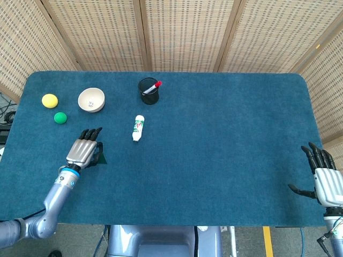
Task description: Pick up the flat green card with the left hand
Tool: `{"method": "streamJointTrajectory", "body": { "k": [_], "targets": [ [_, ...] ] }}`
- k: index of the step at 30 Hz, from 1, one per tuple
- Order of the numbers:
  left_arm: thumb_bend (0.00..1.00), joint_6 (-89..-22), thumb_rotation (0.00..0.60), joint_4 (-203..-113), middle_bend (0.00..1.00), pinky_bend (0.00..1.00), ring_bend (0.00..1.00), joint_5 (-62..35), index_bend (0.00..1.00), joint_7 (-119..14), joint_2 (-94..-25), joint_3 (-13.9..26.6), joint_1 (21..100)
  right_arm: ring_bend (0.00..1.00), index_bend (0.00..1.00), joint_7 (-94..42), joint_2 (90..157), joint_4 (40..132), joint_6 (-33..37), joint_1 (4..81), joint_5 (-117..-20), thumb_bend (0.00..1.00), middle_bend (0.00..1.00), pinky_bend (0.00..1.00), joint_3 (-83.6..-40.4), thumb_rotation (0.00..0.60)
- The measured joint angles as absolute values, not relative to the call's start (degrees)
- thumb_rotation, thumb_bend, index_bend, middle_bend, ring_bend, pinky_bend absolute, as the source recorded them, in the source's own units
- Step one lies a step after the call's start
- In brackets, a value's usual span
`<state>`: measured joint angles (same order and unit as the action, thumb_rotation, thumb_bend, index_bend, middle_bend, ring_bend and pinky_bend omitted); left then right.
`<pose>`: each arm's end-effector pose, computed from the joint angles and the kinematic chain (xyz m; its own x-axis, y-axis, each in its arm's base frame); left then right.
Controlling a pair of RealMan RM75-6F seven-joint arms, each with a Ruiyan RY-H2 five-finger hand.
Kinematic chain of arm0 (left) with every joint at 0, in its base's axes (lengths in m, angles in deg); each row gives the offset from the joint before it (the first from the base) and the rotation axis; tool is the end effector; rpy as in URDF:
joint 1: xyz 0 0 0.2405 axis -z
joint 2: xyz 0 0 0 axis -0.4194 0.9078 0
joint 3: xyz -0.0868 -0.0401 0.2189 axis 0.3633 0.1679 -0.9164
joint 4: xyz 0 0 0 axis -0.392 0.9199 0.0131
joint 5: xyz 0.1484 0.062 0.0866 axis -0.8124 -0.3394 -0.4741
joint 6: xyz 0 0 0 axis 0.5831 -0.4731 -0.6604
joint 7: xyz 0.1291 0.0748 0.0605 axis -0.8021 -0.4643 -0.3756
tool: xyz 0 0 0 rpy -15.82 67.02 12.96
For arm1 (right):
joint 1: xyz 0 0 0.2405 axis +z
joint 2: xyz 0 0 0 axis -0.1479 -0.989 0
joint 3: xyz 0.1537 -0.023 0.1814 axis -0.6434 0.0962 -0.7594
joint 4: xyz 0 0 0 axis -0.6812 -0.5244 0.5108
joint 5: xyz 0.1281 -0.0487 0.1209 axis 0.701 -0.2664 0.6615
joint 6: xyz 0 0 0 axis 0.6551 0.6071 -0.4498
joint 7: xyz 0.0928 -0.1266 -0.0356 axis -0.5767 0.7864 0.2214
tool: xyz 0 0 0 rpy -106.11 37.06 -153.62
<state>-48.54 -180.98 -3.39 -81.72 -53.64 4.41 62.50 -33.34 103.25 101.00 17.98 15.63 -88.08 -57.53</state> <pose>-0.1923 0.3199 0.0500 0.5166 0.3431 0.7845 0.8561 -0.1898 -0.4807 -0.2984 -0.2162 0.1900 0.3089 -0.0084 0.9511 -0.9506 0.0312 0.3090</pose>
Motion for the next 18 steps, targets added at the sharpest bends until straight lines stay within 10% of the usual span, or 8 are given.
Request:
{"method": "streamJointTrajectory", "body": {
  "k": [10,18],
  "targets": [
    [0.55,-53.48,0.6,-189.09,0.0,0.0,0.0,-10.22,0.87,-79.39,-48.47,4.13,60.53,0.0,0.0,-33.55,103.05,101.18,18.11,15.59,-88.22,0.0,0.0,0.0,-57.54,0.6],
    [0.07,-61.28,0.6,-189.08,0.0,0.0,0.0,-12.7,0.02,-73.56,-43.46,7.39,56.98,0.0,0.0,-33.62,102.84,101.54,18.36,15.43,-88.41,0.0,0.0,0.0,-57.46,0.6]
  ]
}}
